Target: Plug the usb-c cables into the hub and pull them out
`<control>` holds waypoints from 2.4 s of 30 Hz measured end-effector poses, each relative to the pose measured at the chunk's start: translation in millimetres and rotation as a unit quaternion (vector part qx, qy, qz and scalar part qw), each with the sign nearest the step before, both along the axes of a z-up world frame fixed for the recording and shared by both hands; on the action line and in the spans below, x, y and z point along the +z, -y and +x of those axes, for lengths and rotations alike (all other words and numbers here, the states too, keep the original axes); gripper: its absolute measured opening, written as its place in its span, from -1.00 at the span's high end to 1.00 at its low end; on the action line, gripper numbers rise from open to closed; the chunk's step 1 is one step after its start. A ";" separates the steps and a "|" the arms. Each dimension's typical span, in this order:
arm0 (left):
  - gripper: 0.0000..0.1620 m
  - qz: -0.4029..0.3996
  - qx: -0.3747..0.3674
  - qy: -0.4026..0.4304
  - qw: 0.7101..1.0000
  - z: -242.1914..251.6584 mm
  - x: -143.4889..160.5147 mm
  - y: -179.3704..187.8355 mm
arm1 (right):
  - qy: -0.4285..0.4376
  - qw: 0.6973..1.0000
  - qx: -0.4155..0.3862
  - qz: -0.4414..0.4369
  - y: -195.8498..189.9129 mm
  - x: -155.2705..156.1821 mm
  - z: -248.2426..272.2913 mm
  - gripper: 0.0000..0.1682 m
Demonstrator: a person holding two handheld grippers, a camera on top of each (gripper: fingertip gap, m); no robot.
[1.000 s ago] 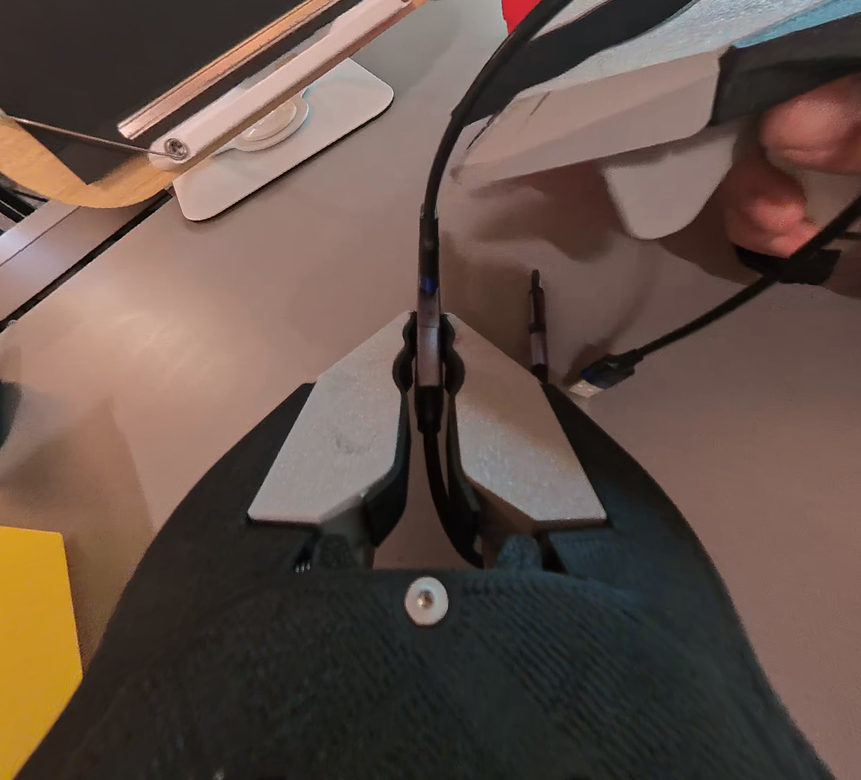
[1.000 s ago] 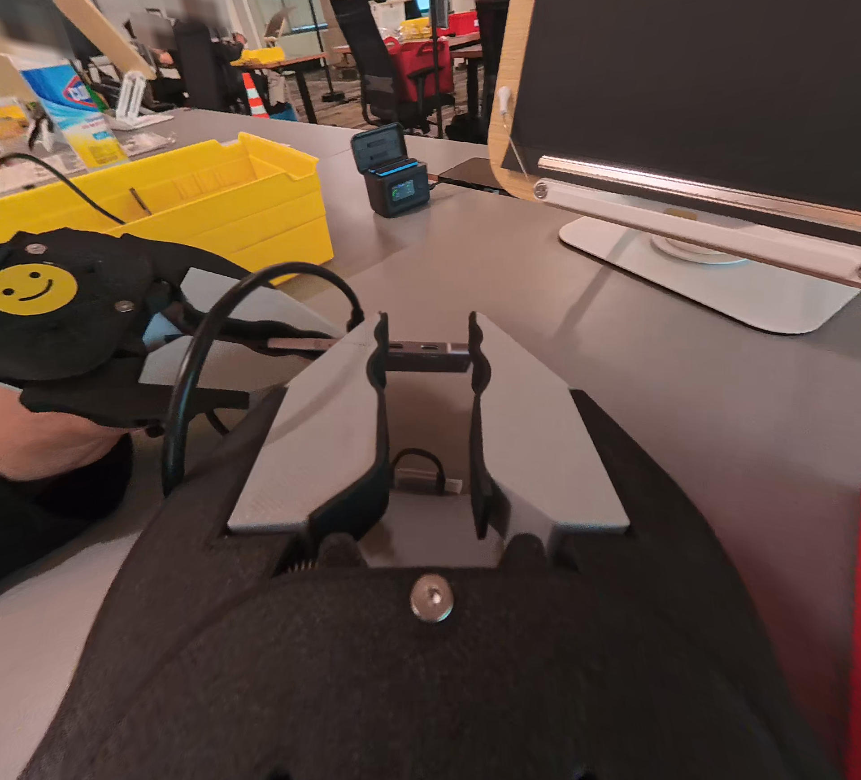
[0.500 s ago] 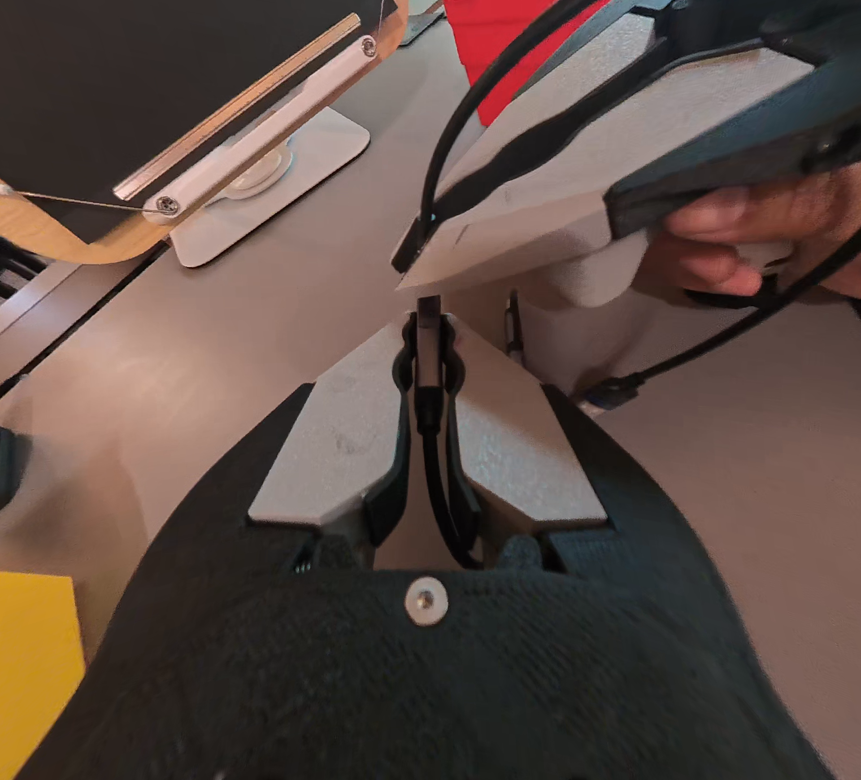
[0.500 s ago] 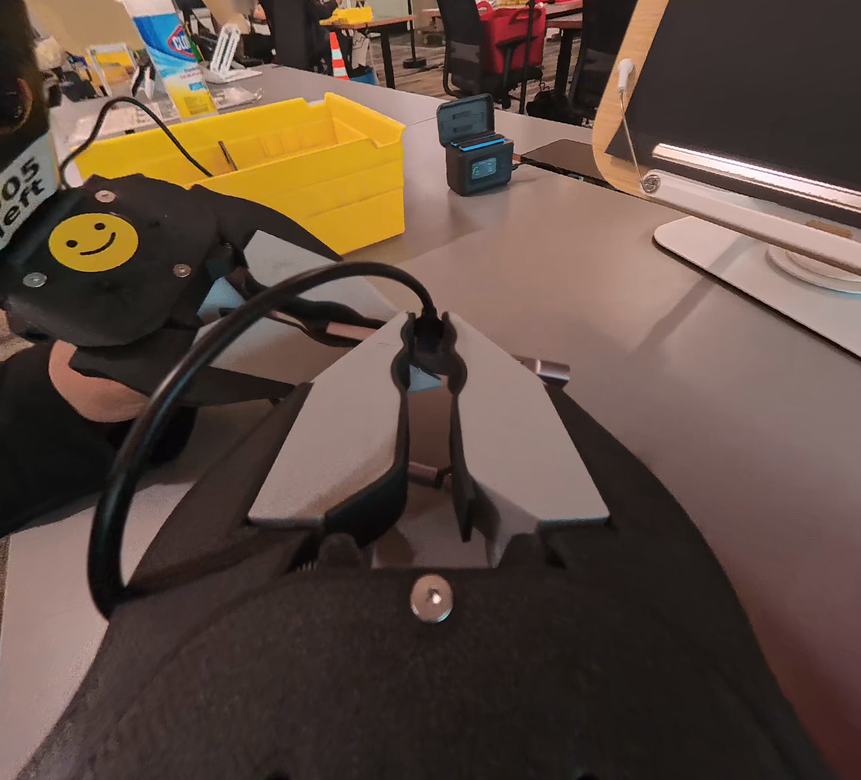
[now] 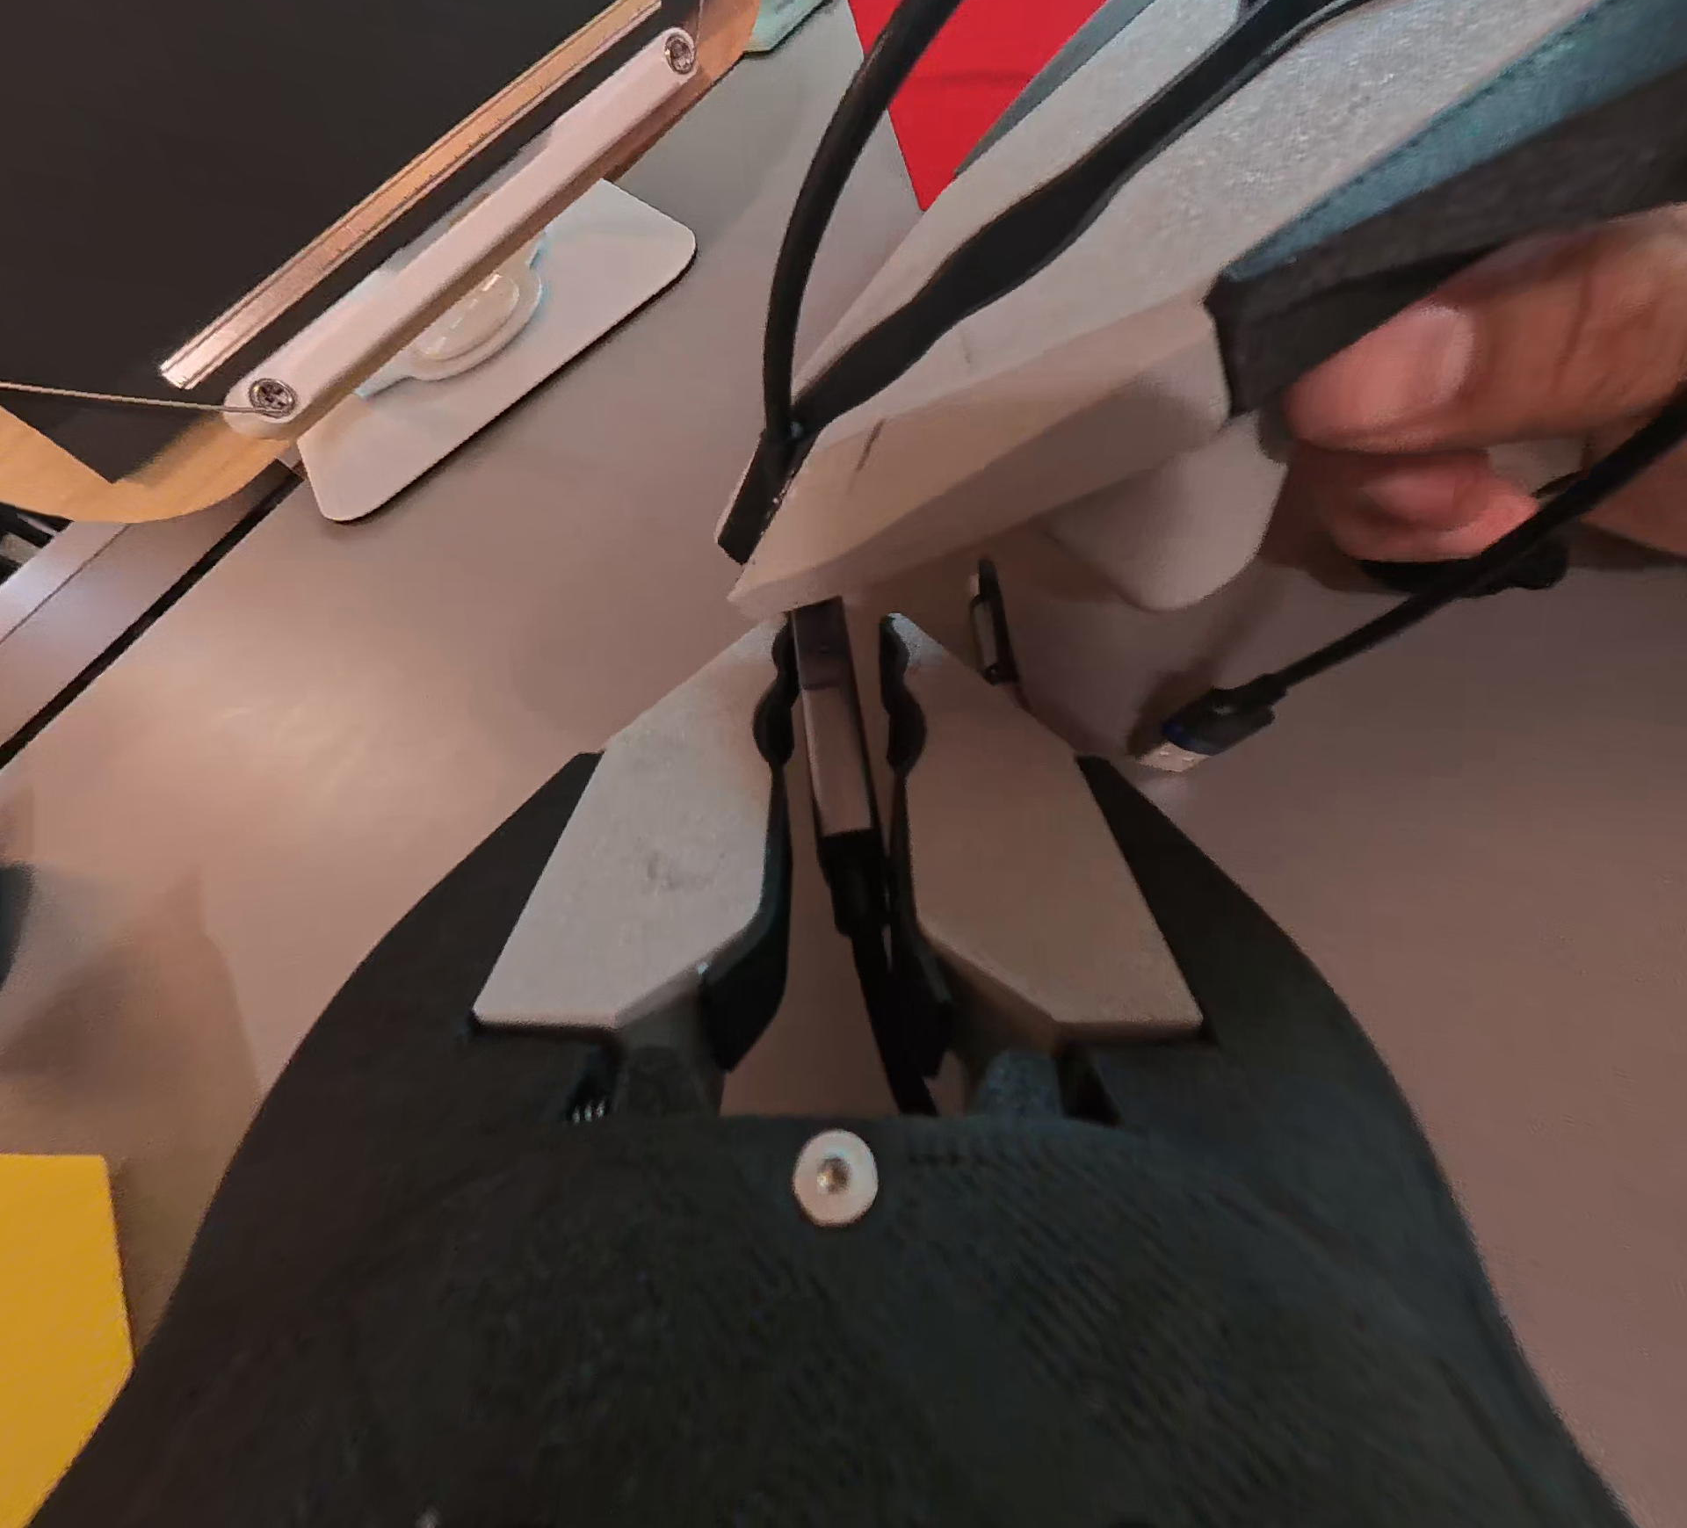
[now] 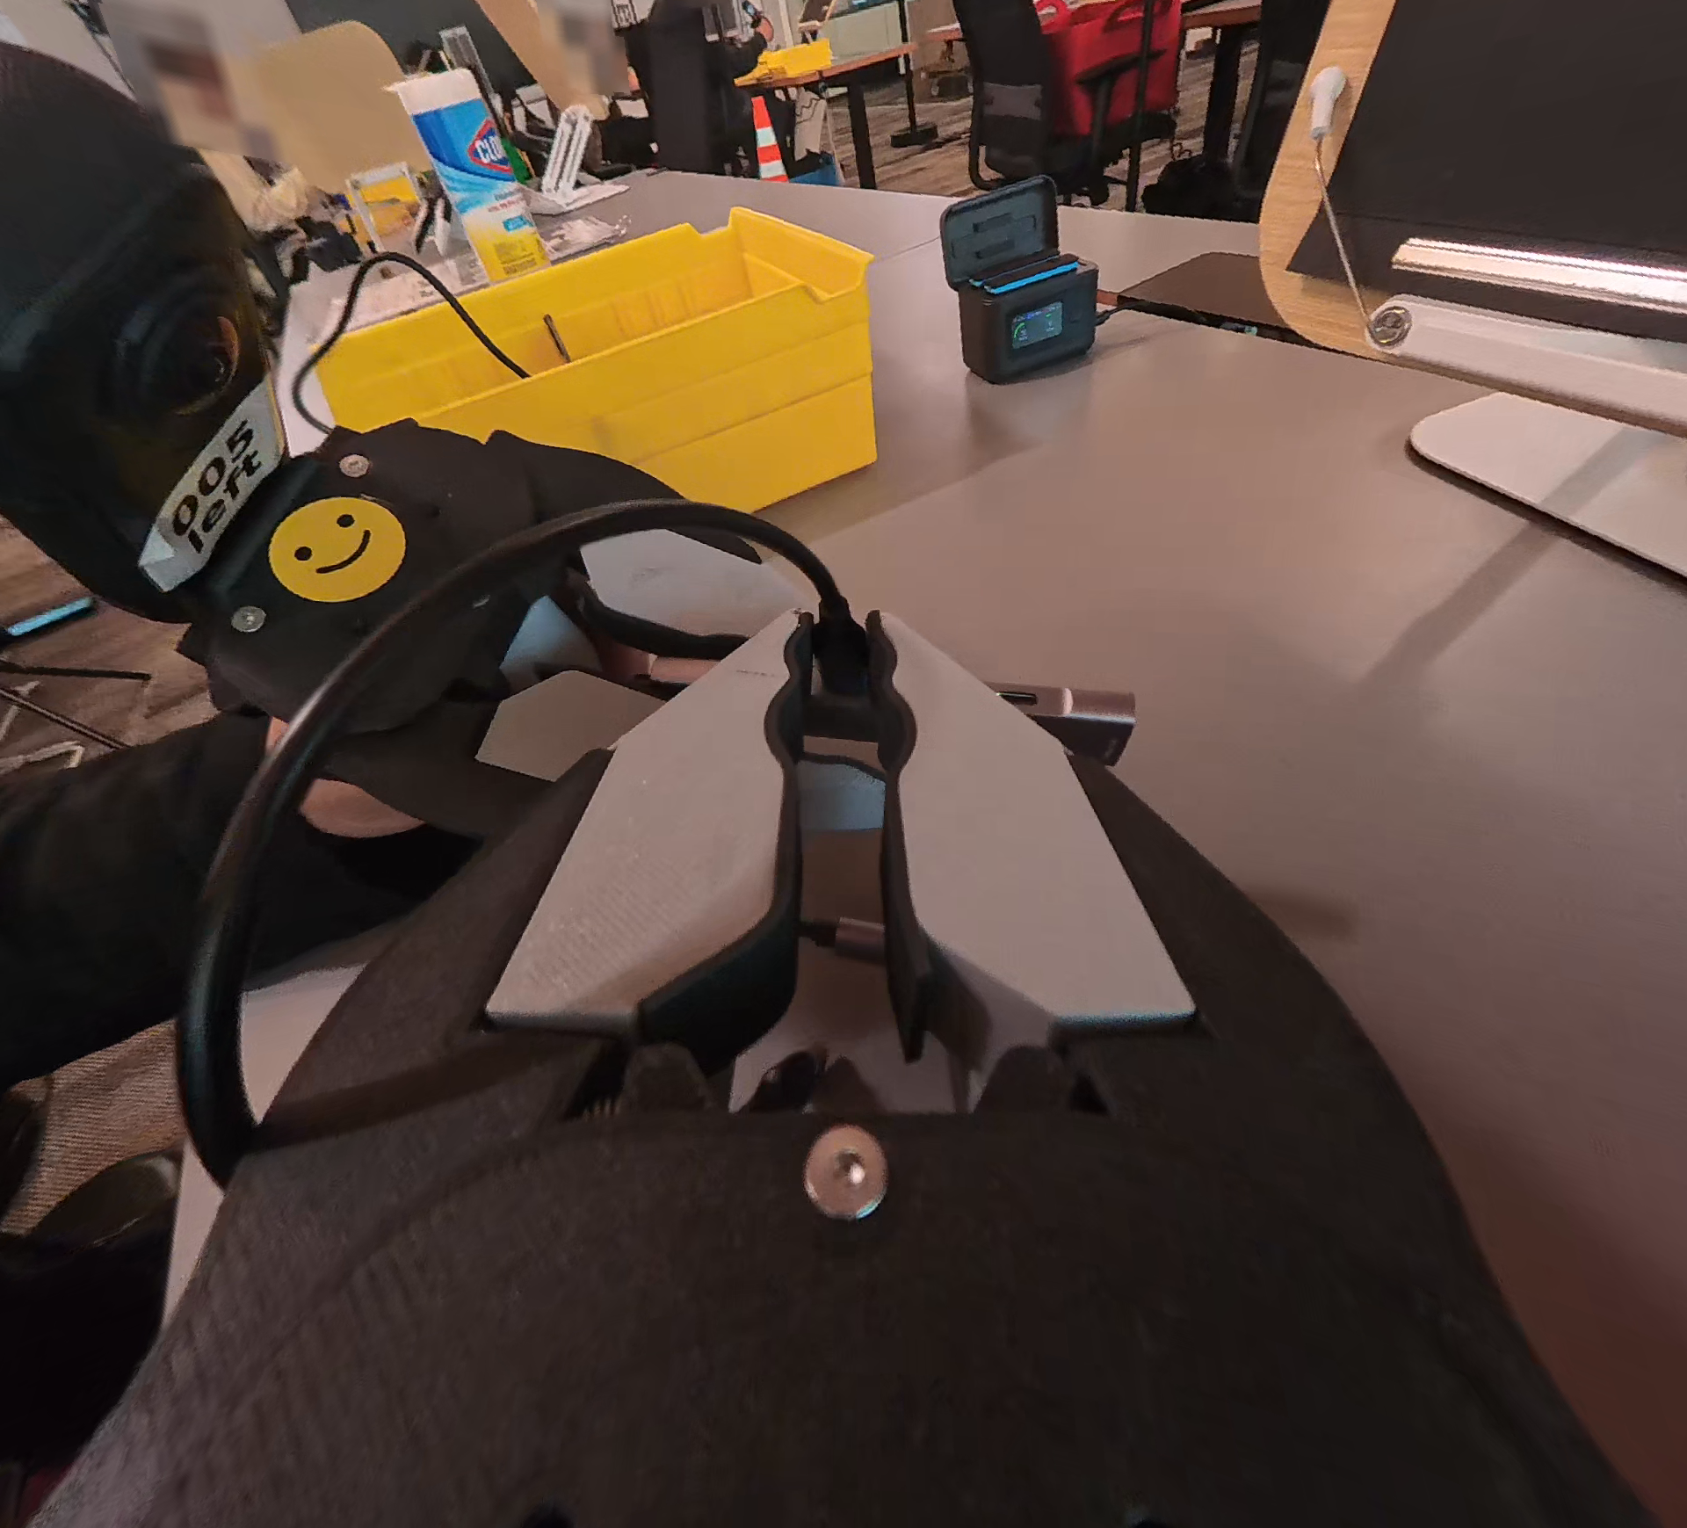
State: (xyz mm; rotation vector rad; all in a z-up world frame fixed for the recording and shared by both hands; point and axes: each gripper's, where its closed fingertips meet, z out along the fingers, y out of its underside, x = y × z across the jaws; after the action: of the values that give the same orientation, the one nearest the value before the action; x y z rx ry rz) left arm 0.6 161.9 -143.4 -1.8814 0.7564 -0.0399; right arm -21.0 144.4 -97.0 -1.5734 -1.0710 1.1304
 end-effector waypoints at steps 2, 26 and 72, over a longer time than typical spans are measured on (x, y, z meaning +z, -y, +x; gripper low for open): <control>0.82 -0.001 -0.006 0.018 1.000 1.7 1.2 1.9 | -0.006 1.000 0.008 -0.008 2.0 1.4 -0.1 0.90; 0.78 0.006 0.030 -0.005 1.000 -7.2 -1.2 -6.0 | -0.030 0.999 0.020 -0.010 7.8 8.8 -1.3 0.82; 0.92 -0.022 0.016 -0.017 0.999 9.5 -8.9 -1.6 | -0.015 1.000 0.004 -0.006 9.3 0.0 -6.5 0.94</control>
State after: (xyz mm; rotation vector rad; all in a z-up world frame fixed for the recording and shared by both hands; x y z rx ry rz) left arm 10.1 163.5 -152.3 -1.9399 0.7536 -0.0054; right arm -27.5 135.1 -96.9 -1.5580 -1.0529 1.1636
